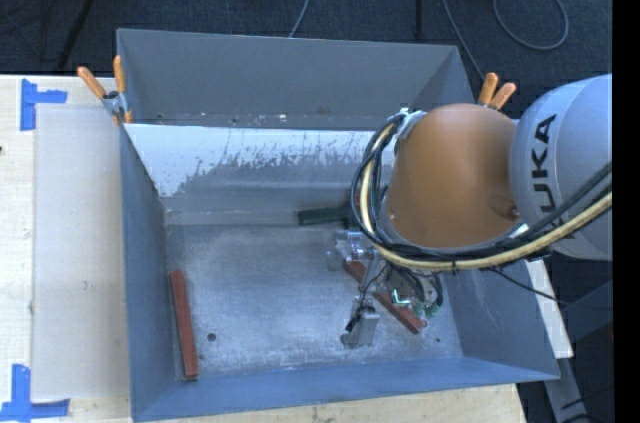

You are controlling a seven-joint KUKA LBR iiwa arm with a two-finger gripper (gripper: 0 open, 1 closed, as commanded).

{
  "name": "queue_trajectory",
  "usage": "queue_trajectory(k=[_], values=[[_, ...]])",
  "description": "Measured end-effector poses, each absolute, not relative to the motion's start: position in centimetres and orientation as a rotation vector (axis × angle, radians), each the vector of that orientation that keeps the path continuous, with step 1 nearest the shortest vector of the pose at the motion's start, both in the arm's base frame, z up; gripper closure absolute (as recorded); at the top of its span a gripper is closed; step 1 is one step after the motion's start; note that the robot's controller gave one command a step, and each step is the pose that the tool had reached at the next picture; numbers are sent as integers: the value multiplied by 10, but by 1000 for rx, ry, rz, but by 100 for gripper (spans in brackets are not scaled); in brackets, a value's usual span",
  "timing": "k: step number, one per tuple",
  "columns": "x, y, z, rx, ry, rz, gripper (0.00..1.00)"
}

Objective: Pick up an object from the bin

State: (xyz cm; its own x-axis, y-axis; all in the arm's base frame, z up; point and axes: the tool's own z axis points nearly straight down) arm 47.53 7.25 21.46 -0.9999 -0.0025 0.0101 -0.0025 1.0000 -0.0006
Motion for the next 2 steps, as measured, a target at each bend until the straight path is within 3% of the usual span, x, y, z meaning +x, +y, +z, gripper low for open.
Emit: queue_trajectory(k=[1,2], values=[[503,-19,75,253,-3124,2,0],[513,-74,69,950,-2994,1,0]])
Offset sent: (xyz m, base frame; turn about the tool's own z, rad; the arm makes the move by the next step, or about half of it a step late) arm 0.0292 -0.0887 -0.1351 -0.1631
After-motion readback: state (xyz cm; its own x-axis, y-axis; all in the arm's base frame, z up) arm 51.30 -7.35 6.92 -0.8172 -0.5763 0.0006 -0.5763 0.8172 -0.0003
